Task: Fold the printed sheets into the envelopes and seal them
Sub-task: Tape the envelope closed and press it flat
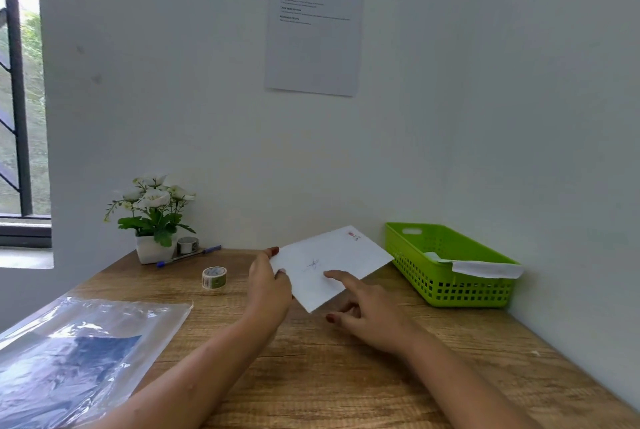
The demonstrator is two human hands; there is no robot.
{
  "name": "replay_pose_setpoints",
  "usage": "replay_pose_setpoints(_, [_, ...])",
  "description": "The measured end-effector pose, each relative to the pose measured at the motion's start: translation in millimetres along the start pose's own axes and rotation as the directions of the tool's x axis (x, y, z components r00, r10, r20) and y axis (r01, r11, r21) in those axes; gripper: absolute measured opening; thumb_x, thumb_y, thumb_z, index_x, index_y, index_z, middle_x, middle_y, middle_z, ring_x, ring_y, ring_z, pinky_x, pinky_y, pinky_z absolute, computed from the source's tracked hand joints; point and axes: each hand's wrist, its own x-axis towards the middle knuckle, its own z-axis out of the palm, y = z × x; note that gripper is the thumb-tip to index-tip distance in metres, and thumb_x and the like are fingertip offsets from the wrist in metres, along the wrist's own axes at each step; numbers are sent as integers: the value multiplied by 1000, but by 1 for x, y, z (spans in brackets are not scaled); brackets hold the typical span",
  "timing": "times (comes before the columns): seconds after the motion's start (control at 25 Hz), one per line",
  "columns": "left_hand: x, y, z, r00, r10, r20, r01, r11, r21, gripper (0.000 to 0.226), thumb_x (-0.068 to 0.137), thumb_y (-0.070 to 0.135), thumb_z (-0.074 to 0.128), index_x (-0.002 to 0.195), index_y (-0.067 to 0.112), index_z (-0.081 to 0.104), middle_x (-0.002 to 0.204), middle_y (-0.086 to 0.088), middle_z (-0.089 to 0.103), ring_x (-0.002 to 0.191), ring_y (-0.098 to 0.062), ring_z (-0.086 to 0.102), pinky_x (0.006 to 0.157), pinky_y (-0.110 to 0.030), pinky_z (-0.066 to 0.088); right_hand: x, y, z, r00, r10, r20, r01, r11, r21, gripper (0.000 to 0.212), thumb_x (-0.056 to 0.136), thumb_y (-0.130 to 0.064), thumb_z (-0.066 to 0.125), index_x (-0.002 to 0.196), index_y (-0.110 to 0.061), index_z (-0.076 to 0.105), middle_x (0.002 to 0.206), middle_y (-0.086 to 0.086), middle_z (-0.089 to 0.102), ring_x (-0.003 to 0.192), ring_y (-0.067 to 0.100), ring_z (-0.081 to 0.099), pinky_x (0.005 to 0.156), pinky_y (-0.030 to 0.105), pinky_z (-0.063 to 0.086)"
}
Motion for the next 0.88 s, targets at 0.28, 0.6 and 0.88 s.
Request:
replay_pose_setpoints(0.28, [-23,13,8,957,-78,280,141,967,-214,27,94,-7,41,109,14,50,122,-7,44,98,-23,59,60,-23,57,2,-4,1,984,13,-179,1,997,79,49,76,-47,73,121,-41,53,81,-16,63,69,3,61,63,17,47])
replay_pose_setpoints(0.6, [-43,17,20,870,62,488,-73,997,4,21,96,21,52,116,25,58,100,0,62,87,-13,68,78,-34,56,4,7,-23,911,202,-358,-43,913,405,33,74,7,60,88,-21,71,90,1,65,71,19,63,50,31,53])
replay_pose_setpoints(0.88, [-42,40,43,801,374,468,-528,809,257,33,100,30,40,128,43,51,87,18,69,79,-2,62,72,-18,50,-6,30,-58,800,158,-579,113,908,404,28,79,-6,60,95,-28,68,100,-17,67,86,6,61,69,23,45])
